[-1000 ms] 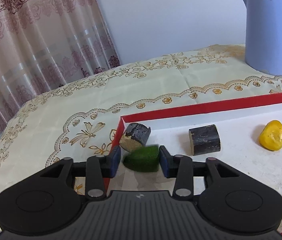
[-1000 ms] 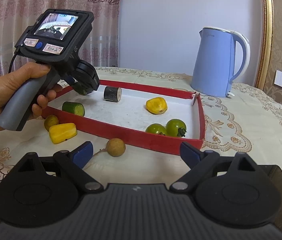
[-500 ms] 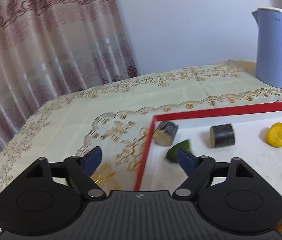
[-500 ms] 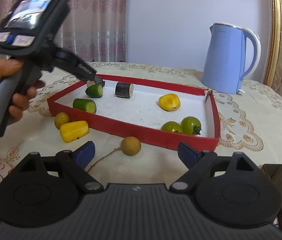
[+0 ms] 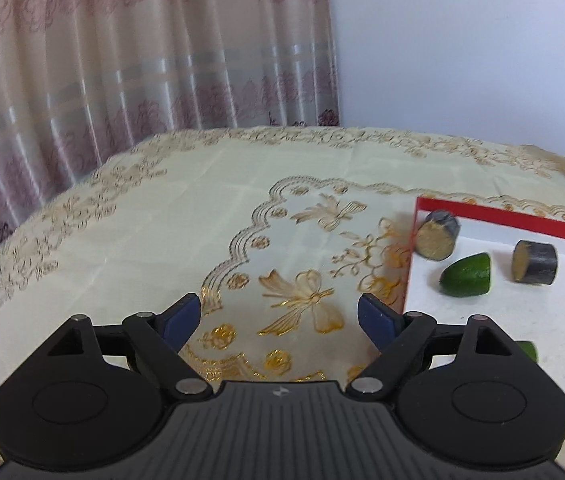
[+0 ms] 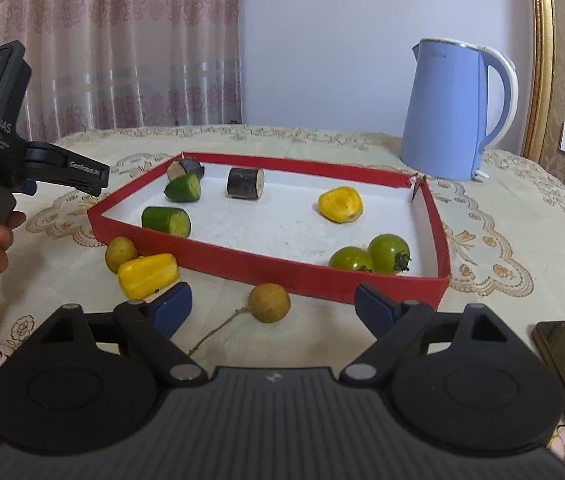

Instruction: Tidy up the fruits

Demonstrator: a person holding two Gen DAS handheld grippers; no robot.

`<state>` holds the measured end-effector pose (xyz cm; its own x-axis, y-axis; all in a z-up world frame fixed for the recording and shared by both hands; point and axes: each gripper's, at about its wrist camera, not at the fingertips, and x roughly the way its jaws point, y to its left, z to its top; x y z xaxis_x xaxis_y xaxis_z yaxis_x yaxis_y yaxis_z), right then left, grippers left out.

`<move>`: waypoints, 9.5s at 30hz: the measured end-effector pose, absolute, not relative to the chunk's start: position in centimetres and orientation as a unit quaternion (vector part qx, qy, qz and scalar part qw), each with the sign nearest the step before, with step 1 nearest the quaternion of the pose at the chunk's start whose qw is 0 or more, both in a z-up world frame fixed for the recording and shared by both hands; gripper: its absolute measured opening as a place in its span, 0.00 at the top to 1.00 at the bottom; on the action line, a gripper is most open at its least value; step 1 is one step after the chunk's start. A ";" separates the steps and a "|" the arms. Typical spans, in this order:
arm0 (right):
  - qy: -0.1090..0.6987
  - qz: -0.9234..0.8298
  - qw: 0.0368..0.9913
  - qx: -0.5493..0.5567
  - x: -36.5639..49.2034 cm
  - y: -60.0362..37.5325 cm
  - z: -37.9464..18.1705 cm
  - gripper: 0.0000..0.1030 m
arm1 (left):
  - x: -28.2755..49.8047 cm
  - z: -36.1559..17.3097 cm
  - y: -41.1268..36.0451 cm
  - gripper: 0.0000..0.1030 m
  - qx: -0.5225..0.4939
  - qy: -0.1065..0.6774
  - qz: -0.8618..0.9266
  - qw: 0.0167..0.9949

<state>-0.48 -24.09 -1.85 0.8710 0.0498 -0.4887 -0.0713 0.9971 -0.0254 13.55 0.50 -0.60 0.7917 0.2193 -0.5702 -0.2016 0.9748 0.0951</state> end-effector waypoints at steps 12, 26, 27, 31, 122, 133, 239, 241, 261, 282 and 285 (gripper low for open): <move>0.295 0.029 0.955 -0.009 2.2 -23.5 -3.1 0.47 | 14.0 -1.5 1.8 0.17 -0.005 0.320 0.105 0.942; 0.304 0.034 0.952 -0.031 3.1 -23.0 -3.0 0.71 | 13.9 -1.5 1.9 0.17 -0.005 0.319 0.108 0.941; 0.303 0.035 0.952 -0.031 3.1 -23.0 -3.0 0.71 | 13.8 -1.5 1.9 0.17 -0.005 0.319 0.108 0.941; 0.299 0.035 0.953 -0.028 2.7 -23.4 -2.7 0.71 | 13.8 -1.5 2.0 0.17 -0.006 0.319 0.107 0.942; 0.220 0.016 0.975 0.016 -0.2 -27.3 -0.5 0.11 | 5.6 0.1 -4.7 0.17 0.063 0.298 -0.176 0.936; 0.228 -0.004 0.973 0.038 -0.4 -29.3 -1.7 0.08 | 7.3 -1.3 -6.8 0.17 0.161 0.293 -0.253 0.908; 0.229 0.087 0.969 -0.028 -0.5 -22.7 -1.6 0.02 | 9.2 -2.1 -2.1 0.74 0.061 0.360 -0.072 0.928; 0.229 0.089 0.969 -0.029 -0.5 -22.4 -1.6 0.02 | 9.1 -2.0 -1.7 0.74 0.062 0.358 -0.068 0.929; 0.282 0.184 0.941 -0.018 3.4 -19.6 -2.4 0.25 | 15.8 4.1 -5.0 0.74 0.106 0.316 -0.119 0.935; 0.298 0.182 0.932 -0.094 4.3 -16.7 -2.9 0.65 | 12.4 3.2 0.8 0.07 0.039 0.283 0.001 0.958; 0.300 0.185 0.933 -0.078 4.2 -17.3 -2.7 0.68 | 11.3 2.5 1.7 0.07 0.018 0.297 -0.003 0.955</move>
<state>4.17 -17.29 -2.75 0.7515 0.2991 -0.5880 -0.3921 0.9193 -0.0336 11.30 1.75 2.50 0.8239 0.0047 -0.5667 0.0167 0.9993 0.0327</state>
